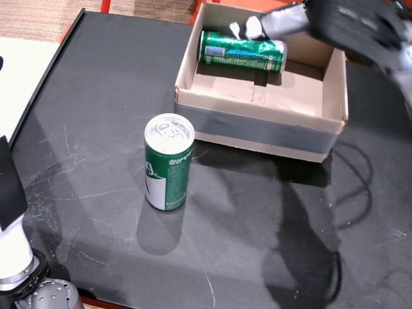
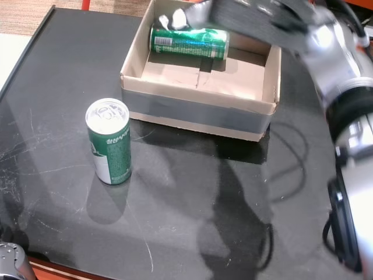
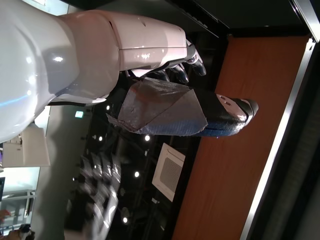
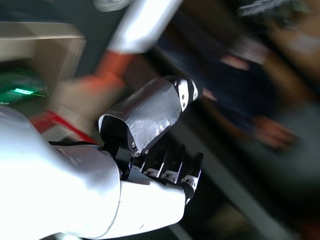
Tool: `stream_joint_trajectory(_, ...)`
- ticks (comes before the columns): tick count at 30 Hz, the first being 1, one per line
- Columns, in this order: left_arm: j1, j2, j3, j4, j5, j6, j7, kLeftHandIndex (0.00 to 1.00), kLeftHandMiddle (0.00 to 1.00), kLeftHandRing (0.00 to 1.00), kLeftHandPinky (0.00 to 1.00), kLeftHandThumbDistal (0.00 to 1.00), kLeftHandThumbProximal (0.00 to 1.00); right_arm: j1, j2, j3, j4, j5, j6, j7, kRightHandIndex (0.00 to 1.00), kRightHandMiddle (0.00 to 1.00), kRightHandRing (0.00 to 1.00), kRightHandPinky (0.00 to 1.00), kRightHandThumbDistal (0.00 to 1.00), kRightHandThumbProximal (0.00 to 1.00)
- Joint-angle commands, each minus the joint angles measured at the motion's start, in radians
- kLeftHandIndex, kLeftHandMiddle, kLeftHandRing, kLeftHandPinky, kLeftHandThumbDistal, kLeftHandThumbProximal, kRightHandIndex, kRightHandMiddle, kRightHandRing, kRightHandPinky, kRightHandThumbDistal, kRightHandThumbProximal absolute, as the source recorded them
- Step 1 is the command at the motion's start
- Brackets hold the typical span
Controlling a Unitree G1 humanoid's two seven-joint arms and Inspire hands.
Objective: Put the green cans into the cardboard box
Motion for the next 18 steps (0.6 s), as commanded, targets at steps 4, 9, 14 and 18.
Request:
stream_joint_trajectory(4, 0.035, -0.043, 0.018, 0.042, 0.006, 0.041, -0.027, 0.88, 0.91, 0.91, 0.93, 0.65, 0.81, 0.262, -0.060, 0.033, -0.228, 0.198, -0.258, -0.049, 0.66, 0.67, 0.69, 0.74, 0.73, 0.65)
stream_joint_trajectory(9, 0.025, -0.003, 0.029, 0.067, 0.026, 0.039, -0.029, 0.90, 0.92, 0.92, 0.93, 0.75, 0.70, 0.404, -0.084, 0.127, -0.281, 0.211, -0.343, -0.059, 0.59, 0.61, 0.63, 0.66, 0.52, 0.59)
stream_joint_trajectory(14, -0.007, 0.038, 0.057, 0.124, 0.035, 0.017, -0.052, 0.89, 0.92, 0.94, 0.95, 0.87, 0.58, 0.507, 0.008, 0.080, -0.287, 0.176, -0.367, -0.055, 0.52, 0.57, 0.60, 0.64, 0.17, 0.55)
stream_joint_trajectory(18, -0.048, 0.077, 0.041, 0.197, 0.076, -0.023, -0.053, 0.91, 0.93, 0.95, 0.98, 0.92, 0.54, 0.502, 0.022, 0.101, -0.251, 0.196, -0.367, -0.061, 0.54, 0.58, 0.61, 0.67, 0.34, 0.61)
